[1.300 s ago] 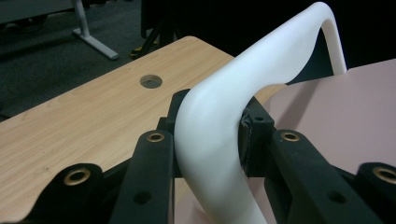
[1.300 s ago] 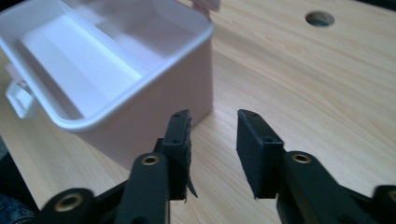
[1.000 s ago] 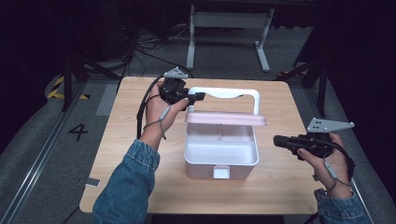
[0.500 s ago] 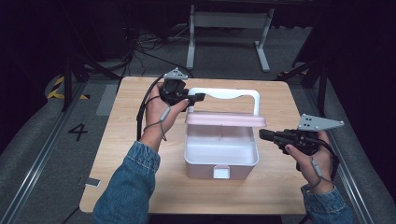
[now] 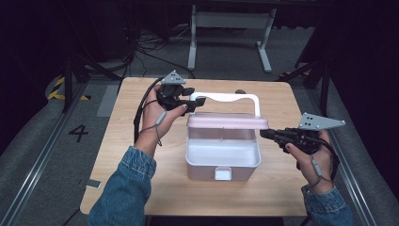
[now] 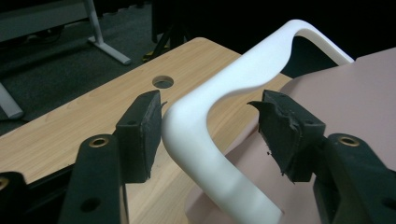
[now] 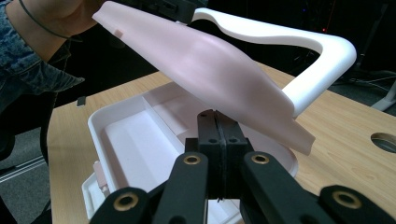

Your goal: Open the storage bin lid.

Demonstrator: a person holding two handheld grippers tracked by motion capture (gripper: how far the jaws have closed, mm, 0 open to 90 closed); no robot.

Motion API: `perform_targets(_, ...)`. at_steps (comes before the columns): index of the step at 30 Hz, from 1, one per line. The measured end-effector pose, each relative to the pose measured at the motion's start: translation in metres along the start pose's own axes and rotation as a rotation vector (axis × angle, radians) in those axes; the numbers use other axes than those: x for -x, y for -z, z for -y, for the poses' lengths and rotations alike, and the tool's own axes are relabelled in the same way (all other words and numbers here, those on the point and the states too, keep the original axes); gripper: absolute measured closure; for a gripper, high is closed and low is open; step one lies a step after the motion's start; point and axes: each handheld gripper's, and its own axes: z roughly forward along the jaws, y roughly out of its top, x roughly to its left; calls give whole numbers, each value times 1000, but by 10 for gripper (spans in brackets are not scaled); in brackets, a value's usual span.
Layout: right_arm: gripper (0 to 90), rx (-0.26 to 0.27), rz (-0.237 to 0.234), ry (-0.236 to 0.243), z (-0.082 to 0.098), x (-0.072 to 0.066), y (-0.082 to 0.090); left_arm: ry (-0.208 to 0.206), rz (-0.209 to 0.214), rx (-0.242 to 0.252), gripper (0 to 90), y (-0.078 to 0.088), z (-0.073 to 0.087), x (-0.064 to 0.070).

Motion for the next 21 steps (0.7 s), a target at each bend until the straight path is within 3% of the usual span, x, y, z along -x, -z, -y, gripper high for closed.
perform_targets(9, 900, 15, 1, -3, -2, 1, 1, -21, -4, 10, 376, 22, 3, 4)
perform_targets(16, 900, 33, 7, -9, -3, 1, 1, -63, -11, 25, 355, 45, 11, 13)
perform_targets(21, 900, 44, 8, -14, -4, 1, 1, -76, -32, 40, 348, 70, 23, 15)
